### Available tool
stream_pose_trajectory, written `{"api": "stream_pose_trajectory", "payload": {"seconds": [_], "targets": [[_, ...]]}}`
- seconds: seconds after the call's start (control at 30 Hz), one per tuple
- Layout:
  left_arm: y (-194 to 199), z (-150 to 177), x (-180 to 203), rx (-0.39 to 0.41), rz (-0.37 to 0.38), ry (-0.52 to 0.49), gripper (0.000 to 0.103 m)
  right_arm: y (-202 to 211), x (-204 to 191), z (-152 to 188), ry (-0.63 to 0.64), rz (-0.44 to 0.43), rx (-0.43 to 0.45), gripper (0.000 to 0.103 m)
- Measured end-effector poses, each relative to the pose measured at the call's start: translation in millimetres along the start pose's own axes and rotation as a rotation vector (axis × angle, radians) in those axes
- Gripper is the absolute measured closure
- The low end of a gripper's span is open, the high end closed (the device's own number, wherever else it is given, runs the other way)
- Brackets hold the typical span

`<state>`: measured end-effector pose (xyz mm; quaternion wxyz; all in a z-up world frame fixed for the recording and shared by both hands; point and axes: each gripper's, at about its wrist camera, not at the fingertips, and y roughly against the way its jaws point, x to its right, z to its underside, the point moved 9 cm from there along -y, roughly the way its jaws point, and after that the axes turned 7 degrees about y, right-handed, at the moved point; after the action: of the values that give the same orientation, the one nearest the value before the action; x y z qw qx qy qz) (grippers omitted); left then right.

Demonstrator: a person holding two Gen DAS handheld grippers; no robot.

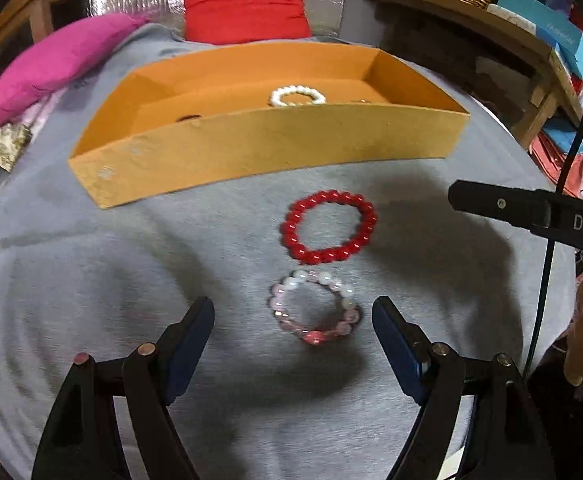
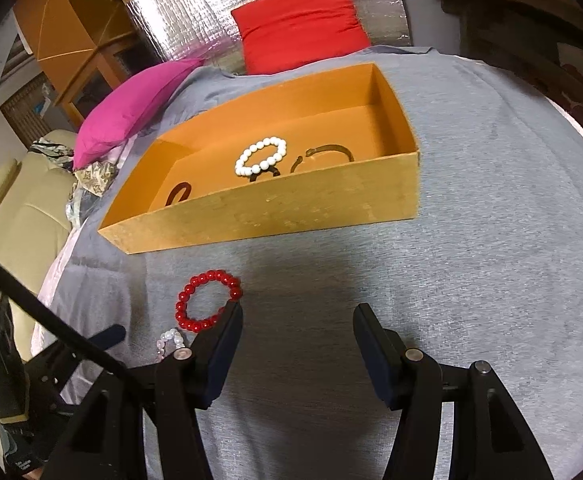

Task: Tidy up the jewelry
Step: 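Withdraw both tools from the box toward the red and pink crystal bracelets, then move the left tool over the pink crystal bracelet while the right lowers around the red bead bracelet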

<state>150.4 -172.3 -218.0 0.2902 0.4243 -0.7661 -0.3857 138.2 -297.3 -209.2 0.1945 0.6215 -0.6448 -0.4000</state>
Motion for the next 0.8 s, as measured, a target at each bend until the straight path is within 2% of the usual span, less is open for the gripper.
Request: {"api": "stream_pose_trajectory", "payload": {"seconds": [0.13,0.27,0.53,0.8], "targets": [[-9.9,4.4,4.3,-0.034,-0.003,-0.001,0.021,1.4,3.2,-0.1,-0.009,-0.001,0.001,0.041],[-10.7,3.2,-2.6,-0.022,-0.048,0.009,0.021,1.4,1.2,-0.1,-0.009,-0.007,0.002,0.041],[-2.5,-2.4,-46.0,0.007,-0.144,0.103,0.021,-5.7,-15.5,0.8,0.02,-0.025,-0.014,0.041],[5.8,-3.7,-73.9,0.02,-0.159,0.172,0.021,-26.2,-41.0,-2.0,0.065,-0.038,-0.039,0.041]]}}
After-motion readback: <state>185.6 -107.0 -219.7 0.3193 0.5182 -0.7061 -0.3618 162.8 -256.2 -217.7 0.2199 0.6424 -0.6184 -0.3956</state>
